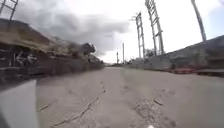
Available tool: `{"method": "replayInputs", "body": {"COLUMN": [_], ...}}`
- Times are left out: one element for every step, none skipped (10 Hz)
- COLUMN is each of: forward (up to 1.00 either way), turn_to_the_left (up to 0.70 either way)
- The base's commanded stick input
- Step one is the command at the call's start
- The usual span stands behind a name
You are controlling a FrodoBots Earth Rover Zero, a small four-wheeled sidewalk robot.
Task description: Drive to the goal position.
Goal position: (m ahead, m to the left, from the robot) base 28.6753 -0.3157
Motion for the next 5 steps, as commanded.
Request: {"method": "replayInputs", "body": {"forward": [0.7, 0.7, 0.7, 0.7, 0.7], "turn_to_the_left": [0.0, 0.0, 0.0, 0.0, 0.0]}}
